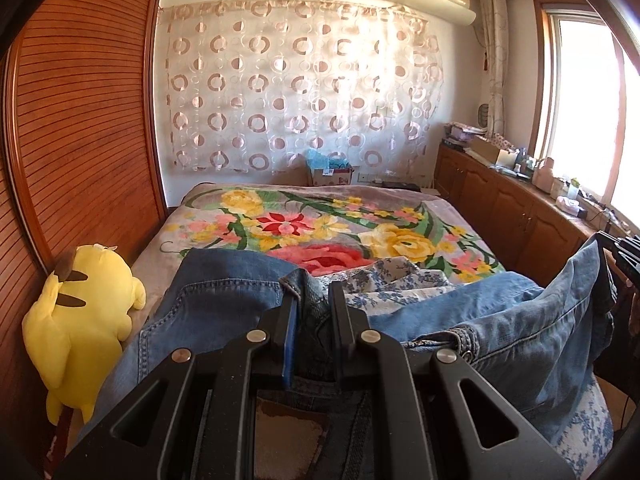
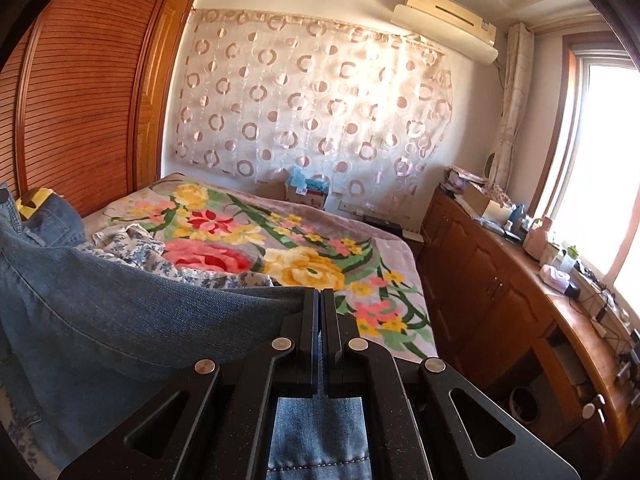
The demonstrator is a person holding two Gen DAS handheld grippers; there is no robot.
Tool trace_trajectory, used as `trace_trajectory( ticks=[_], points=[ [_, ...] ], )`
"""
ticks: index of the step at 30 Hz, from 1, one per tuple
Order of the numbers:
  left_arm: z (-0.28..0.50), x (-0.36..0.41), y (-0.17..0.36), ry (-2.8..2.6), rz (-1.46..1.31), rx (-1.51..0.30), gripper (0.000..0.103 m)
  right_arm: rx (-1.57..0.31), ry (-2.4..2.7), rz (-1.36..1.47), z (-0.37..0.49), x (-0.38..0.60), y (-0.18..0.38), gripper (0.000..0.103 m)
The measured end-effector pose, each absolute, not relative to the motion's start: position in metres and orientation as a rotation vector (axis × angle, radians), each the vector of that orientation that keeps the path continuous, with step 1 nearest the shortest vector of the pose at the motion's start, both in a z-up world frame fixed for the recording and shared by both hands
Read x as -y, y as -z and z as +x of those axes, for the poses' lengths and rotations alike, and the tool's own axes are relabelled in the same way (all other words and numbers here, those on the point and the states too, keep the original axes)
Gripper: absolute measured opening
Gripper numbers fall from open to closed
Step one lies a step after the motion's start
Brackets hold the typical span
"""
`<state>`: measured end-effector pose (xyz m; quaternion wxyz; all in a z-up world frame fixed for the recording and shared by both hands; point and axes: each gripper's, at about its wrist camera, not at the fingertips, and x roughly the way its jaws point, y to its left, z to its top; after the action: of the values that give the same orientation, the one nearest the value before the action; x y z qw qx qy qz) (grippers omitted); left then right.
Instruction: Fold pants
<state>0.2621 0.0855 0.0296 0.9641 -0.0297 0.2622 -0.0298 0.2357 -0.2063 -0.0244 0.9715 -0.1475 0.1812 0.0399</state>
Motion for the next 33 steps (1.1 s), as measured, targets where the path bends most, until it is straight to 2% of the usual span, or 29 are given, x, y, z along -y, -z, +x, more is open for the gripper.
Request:
trace_trajectory(
  ticks=[10,14,17,18,19,21,23,24,25,26,33],
  points=[
    [0.289,-0.081,-0.008,0.060,-0.036,-0.604,0.016,-0.492,-0.075,-0.331,0.289,0.195,0.039,0.000],
    [0.290,-0.076,-0.007,0.085,-0.020,-0.621,0.025,-0.546,-0.090,-0.314,0.301,0.195,0.037,0.000],
    [0.285,-0.077,-0.010,0.076,-0.008,-0.611,0.046,-0.558,-0.104,-0.291,0.301,0.198,0.029,0.001],
    [0.282,-0.078,-0.013,0.086,-0.009,-0.601,0.052,-0.563,-0.106,-0.285,0.300,0.198,0.025,0.002],
    [0.281,-0.079,-0.014,0.091,-0.009,-0.599,0.055,-0.566,-0.108,-0.282,0.300,0.198,0.022,0.006],
    [0.278,-0.078,-0.016,0.103,-0.008,-0.600,0.071,-0.559,-0.108,-0.286,0.294,0.196,0.017,0.008],
    [0.274,-0.077,-0.015,0.124,-0.010,-0.594,0.078,-0.550,-0.119,-0.284,0.288,0.193,0.010,0.020],
    [0.274,-0.076,-0.015,0.133,-0.010,-0.596,0.078,-0.548,-0.127,-0.280,0.285,0.192,0.007,0.026],
    [0.273,-0.075,-0.013,0.142,-0.008,-0.601,0.078,-0.548,-0.136,-0.274,0.282,0.192,0.004,0.039],
    [0.273,-0.073,-0.010,0.152,-0.007,-0.609,0.078,-0.547,-0.147,-0.265,0.278,0.191,0.004,0.044],
    [0.271,-0.061,0.008,0.179,0.051,-0.657,0.078,-0.580,-0.219,-0.237,0.258,0.199,0.006,0.051]
  ],
)
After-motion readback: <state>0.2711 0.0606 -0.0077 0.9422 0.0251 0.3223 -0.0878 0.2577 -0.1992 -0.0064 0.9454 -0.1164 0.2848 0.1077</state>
